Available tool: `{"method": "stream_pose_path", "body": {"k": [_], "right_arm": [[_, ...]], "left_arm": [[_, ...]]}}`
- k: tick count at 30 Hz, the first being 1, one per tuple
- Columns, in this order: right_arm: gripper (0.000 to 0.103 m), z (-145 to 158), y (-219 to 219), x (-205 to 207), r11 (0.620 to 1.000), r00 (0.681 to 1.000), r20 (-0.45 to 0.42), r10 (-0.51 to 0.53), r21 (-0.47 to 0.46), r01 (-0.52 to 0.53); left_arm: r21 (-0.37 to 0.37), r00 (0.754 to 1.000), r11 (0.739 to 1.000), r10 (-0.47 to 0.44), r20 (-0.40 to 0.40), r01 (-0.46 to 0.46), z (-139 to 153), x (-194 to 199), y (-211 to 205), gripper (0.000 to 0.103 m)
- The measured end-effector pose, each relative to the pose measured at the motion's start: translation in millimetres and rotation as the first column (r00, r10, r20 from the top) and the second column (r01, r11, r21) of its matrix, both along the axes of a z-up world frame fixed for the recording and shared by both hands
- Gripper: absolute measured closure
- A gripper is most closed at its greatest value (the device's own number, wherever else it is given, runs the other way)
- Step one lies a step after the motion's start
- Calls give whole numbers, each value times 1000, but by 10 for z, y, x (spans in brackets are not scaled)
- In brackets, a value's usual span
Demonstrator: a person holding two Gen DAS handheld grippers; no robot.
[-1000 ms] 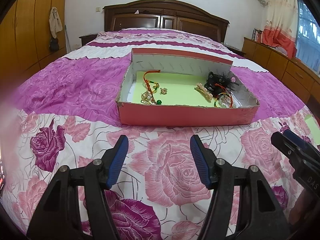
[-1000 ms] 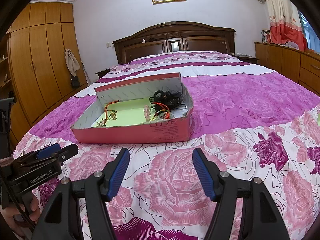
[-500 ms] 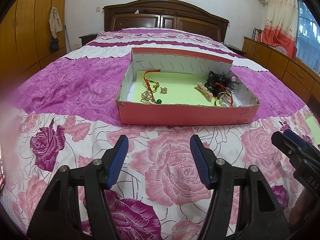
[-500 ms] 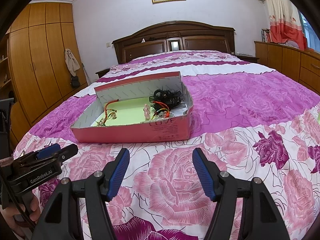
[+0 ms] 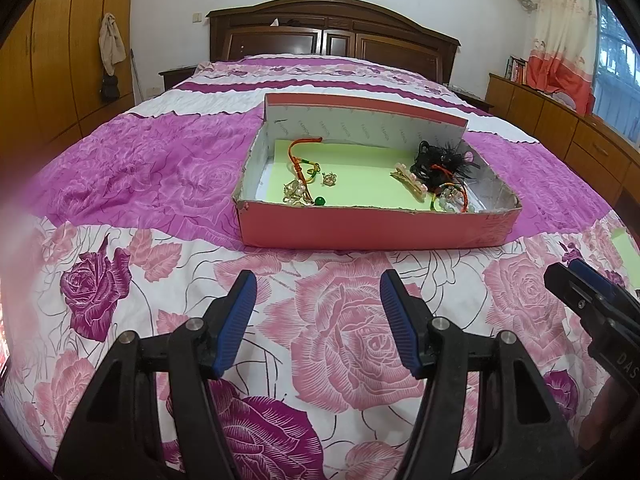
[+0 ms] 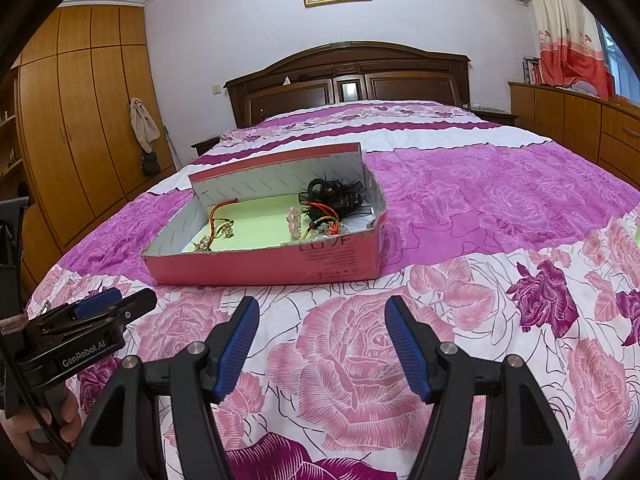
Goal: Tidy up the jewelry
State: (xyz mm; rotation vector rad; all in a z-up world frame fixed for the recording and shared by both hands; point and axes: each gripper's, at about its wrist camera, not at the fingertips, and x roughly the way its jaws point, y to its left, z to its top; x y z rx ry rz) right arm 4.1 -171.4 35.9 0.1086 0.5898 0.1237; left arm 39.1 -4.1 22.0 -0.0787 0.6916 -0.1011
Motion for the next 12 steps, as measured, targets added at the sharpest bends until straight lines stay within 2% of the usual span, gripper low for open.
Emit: {"method": "stream_pose_path", "body": {"k": [12], "right_arm": [[35, -6, 2, 1, 1000, 1000, 0, -1, 0, 1]], "left_arm": [[1, 1000, 1000, 2, -3, -2, -7, 2, 12, 47]]}}
